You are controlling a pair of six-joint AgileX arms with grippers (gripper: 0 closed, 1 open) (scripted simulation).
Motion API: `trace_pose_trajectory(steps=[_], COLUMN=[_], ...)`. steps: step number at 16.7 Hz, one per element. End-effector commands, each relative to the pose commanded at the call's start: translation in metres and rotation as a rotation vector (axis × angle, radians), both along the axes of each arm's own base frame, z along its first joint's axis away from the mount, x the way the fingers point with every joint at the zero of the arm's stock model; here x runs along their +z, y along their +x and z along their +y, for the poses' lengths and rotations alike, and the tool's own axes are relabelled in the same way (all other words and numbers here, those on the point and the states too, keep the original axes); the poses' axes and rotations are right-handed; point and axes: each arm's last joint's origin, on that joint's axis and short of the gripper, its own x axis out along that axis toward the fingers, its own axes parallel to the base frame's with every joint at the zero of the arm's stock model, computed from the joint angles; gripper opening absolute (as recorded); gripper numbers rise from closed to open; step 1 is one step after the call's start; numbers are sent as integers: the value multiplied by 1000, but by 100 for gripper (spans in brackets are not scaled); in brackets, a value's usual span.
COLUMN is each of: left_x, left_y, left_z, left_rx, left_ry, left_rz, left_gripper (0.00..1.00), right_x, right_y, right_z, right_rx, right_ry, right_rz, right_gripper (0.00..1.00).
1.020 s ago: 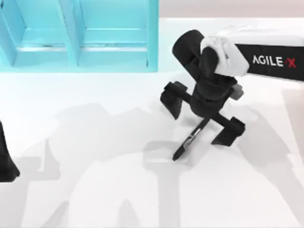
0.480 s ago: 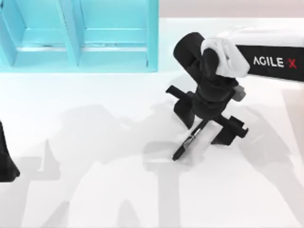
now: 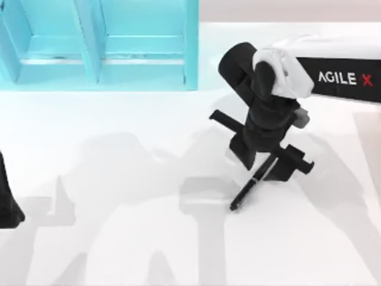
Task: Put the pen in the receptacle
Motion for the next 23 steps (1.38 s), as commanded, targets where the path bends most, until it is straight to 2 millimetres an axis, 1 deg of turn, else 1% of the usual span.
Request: trace_pose_trajectory(steps=[2, 3, 5, 7, 12, 14, 16, 20, 22, 23], left_x=[0, 0, 0, 0, 0, 0, 0, 0, 0, 0], left_y=[0, 0, 0, 0, 0, 0, 0, 0, 0, 0], left_z=[0, 0, 0, 0, 0, 0, 0, 0, 0, 0], left_rx=[0, 0, 0, 0, 0, 0, 0, 0, 0, 0], left_ry=[0, 0, 0, 0, 0, 0, 0, 0, 0, 0], left_rz=[0, 0, 0, 0, 0, 0, 0, 0, 0, 0], left_gripper=[100, 100, 100, 100, 100, 100, 100, 100, 100, 100], right_x=[0, 30, 34, 49, 108, 126, 130, 128, 129, 130], right_y=[0, -7, -6, -5, -5, -6, -7, -6, -1, 5], right_z=[0, -7, -6, -3, -5, -6, -7, -6, -18, -30], right_rx=[0, 28, 30, 33, 30, 28, 28, 28, 4, -21], right_ry=[0, -28, -28, -28, -35, -30, -28, -29, -30, -30], right_rz=[0, -4, -4, -2, 8, -1, -4, -1, 0, 1], right_gripper=[0, 0, 0, 0, 0, 0, 0, 0, 0, 0])
